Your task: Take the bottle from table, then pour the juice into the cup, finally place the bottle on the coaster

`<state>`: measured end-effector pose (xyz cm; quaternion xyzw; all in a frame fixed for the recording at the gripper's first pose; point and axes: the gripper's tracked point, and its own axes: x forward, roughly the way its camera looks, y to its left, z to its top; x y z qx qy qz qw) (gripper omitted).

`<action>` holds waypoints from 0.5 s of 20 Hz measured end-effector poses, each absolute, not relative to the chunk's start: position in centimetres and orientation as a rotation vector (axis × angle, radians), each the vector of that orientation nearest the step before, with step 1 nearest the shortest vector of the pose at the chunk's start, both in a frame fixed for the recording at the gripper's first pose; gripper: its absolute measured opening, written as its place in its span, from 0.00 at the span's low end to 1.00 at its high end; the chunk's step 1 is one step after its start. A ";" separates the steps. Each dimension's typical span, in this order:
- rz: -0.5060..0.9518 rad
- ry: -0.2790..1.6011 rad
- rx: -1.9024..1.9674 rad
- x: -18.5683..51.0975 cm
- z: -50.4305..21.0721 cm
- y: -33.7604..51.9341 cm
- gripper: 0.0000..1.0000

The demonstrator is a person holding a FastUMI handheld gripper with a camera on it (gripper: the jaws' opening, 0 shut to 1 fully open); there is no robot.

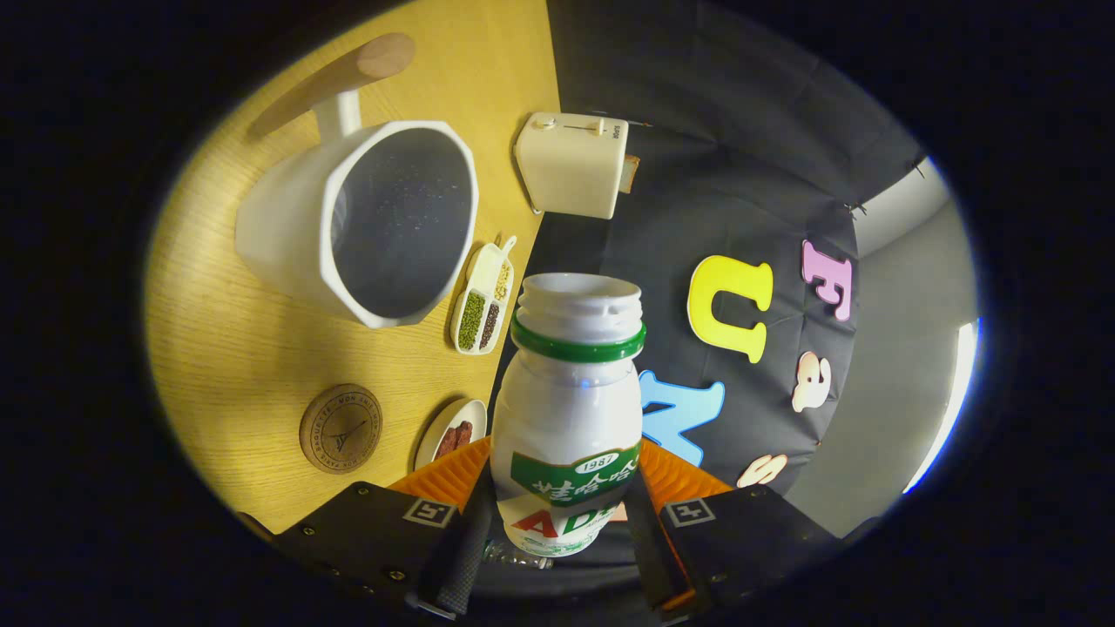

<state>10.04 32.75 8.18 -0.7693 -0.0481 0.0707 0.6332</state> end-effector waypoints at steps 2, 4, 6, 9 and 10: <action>0.184 -0.083 -1.678 10.0 7.5 32.5 0.72; 0.200 -0.051 -1.594 9.9 7.0 32.1 0.72; 0.209 -0.029 -1.512 9.8 6.6 31.7 0.72; 0.228 0.010 -1.402 9.8 5.9 31.3 0.72; 0.232 0.023 -1.367 9.9 5.5 31.1 0.72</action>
